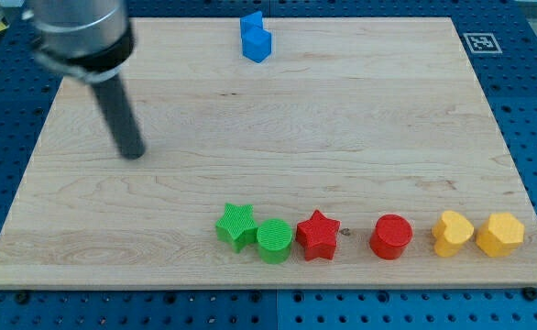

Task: Separate the green circle from the stars

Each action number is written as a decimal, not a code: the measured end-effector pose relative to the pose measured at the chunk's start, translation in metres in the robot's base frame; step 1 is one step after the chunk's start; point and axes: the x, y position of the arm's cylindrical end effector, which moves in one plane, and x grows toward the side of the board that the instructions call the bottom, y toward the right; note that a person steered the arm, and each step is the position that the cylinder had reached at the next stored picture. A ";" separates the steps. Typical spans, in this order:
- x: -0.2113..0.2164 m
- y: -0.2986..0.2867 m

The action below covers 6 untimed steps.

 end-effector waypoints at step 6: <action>0.102 0.193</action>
